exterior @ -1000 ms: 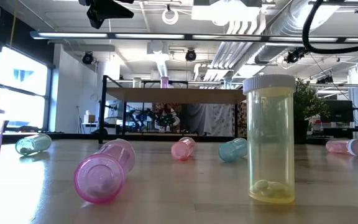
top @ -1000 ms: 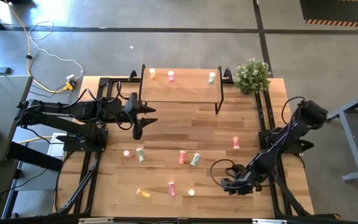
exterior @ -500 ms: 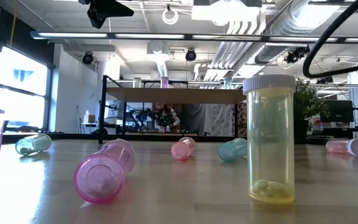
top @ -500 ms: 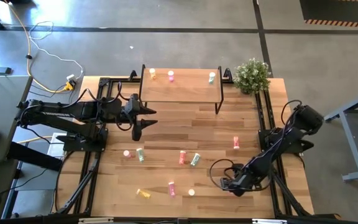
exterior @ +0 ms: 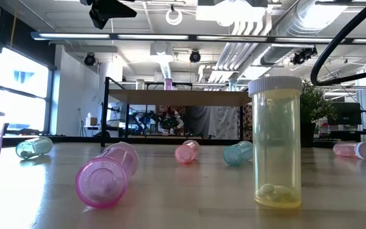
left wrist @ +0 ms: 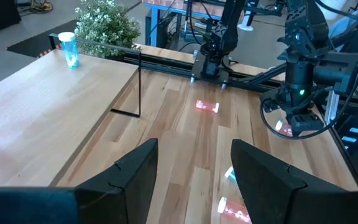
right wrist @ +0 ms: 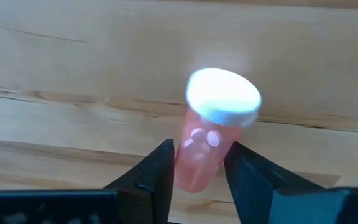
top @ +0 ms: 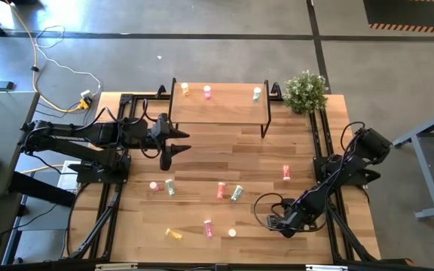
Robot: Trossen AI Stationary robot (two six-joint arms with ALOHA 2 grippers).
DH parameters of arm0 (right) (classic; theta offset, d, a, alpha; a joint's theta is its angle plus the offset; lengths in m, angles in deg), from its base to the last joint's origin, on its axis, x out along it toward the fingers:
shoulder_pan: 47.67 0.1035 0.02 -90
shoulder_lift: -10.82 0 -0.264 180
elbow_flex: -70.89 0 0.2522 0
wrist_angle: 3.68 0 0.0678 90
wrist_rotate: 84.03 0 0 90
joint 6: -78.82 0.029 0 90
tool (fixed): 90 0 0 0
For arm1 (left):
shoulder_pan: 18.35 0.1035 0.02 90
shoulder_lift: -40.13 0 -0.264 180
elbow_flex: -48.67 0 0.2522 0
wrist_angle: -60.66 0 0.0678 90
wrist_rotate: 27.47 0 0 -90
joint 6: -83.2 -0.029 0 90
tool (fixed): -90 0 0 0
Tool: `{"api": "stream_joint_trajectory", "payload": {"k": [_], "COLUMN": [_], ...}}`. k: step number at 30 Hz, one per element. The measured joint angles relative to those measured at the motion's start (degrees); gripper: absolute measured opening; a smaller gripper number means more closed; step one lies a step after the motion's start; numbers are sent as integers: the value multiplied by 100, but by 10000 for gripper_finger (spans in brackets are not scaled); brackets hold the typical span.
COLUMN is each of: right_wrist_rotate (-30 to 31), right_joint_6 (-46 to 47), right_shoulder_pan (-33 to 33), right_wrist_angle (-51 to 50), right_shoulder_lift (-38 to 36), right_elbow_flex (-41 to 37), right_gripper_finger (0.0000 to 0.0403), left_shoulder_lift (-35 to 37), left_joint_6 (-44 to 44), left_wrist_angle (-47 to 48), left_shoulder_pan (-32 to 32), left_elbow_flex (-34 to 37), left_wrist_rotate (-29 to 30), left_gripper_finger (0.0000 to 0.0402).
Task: Pick and place medicine bottles onto shelf by color
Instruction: Put the bottom pink pill bottle on the shelf
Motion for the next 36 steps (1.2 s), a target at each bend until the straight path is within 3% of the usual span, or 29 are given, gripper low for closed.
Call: {"api": "stream_joint_trajectory", "payload": {"k": [7, 15, 26, 36], "right_wrist_rotate": [157, 993, 1524, 1601], "right_joint_6": [-60, -793, -3166, -5871], "right_shoulder_pan": [0, -214, -1279, -2306], "right_wrist_angle": [290, 1036, 2883, 2876], "right_shoulder_lift": [-6, -209, -212, -210], "right_elbow_flex": [0, 0, 1, 796], "right_gripper_finger": [90, 87, 85, 85], "left_shoulder_lift": [2, 2, 1, 0], "left_joint_6": [-13, -13, 387, 968], "left_wrist_angle": [36, 204, 384, 489], "left_shoulder_pan": [0, 2, 2, -57], "left_elbow_flex": [0, 0, -2, -2], "left_wrist_rotate": [2, -475, -1774, -2134], "left_gripper_finger": [195, 195, 195, 195]}}
